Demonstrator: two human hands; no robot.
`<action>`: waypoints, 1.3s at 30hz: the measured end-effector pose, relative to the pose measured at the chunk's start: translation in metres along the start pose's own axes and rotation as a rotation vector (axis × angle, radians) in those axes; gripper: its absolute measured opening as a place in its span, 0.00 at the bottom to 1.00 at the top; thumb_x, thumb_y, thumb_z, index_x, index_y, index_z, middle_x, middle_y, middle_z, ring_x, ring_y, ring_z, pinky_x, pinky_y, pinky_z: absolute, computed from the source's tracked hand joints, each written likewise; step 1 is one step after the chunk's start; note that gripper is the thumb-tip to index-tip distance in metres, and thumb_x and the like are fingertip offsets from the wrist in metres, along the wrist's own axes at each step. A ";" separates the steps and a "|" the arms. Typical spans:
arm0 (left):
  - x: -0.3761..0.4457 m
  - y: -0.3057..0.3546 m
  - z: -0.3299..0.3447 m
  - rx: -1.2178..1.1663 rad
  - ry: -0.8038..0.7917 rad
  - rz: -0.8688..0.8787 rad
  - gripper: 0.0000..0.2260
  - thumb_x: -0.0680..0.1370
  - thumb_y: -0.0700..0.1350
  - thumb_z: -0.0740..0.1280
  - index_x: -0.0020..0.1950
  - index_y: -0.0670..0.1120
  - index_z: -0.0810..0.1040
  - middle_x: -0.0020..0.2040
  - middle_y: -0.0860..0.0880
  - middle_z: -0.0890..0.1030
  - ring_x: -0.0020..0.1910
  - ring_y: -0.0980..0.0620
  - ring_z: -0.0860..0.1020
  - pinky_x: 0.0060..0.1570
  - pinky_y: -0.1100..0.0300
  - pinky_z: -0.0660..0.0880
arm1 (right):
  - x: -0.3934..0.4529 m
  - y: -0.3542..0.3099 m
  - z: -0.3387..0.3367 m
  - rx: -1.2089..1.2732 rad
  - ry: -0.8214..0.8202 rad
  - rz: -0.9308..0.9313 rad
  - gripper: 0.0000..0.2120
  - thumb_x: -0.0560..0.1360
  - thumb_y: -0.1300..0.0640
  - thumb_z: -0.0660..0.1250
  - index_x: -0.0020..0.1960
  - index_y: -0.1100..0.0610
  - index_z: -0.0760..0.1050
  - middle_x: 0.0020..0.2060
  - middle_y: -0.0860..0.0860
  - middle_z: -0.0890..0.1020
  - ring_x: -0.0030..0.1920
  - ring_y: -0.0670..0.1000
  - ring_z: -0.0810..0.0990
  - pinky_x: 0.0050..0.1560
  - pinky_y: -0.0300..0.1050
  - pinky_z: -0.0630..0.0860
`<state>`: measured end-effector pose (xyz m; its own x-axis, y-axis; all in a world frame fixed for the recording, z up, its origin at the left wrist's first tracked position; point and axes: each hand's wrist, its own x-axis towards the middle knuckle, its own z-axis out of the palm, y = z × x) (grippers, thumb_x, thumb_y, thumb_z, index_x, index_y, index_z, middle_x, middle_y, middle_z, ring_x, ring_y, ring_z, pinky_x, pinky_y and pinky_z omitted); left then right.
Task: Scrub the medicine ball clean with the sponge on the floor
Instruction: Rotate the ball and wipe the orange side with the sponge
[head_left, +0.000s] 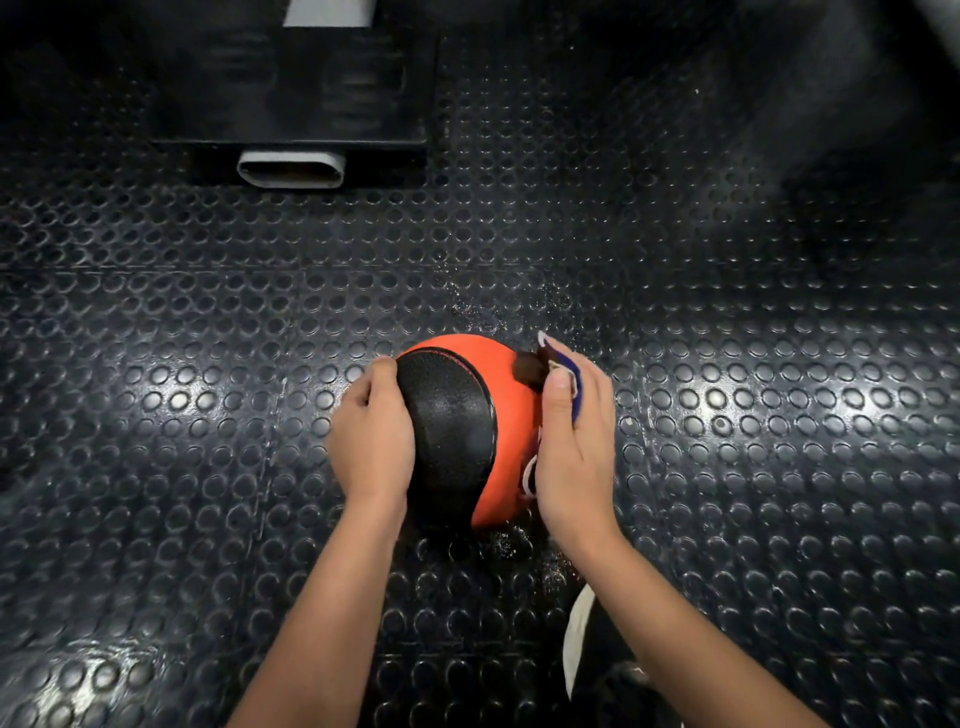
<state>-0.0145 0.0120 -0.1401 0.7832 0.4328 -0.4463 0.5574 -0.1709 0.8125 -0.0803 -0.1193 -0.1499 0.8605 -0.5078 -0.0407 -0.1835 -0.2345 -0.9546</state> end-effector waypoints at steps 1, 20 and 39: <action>-0.001 0.001 0.001 0.025 -0.005 0.024 0.20 0.74 0.65 0.59 0.43 0.51 0.82 0.47 0.49 0.84 0.54 0.42 0.80 0.63 0.44 0.76 | -0.001 -0.001 0.002 -0.041 -0.031 -0.078 0.17 0.86 0.45 0.54 0.70 0.39 0.74 0.70 0.42 0.73 0.75 0.46 0.68 0.78 0.51 0.62; 0.017 -0.002 -0.008 -0.001 -0.169 0.011 0.17 0.78 0.63 0.65 0.46 0.53 0.86 0.45 0.55 0.86 0.52 0.48 0.83 0.60 0.47 0.76 | 0.038 0.022 -0.004 0.145 -0.270 0.308 0.15 0.86 0.43 0.58 0.61 0.46 0.81 0.48 0.51 0.85 0.39 0.49 0.83 0.46 0.52 0.83; 0.029 -0.005 -0.022 -0.108 -0.208 -0.232 0.36 0.63 0.74 0.65 0.58 0.48 0.86 0.56 0.44 0.87 0.56 0.41 0.85 0.63 0.43 0.79 | 0.009 0.025 0.007 0.470 -0.150 0.755 0.34 0.79 0.29 0.59 0.80 0.43 0.64 0.67 0.56 0.82 0.65 0.62 0.81 0.70 0.66 0.74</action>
<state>-0.0006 0.0447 -0.1486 0.6846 0.2574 -0.6820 0.7036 0.0111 0.7105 -0.0739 -0.1234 -0.1763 0.6487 -0.2685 -0.7121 -0.5399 0.4970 -0.6793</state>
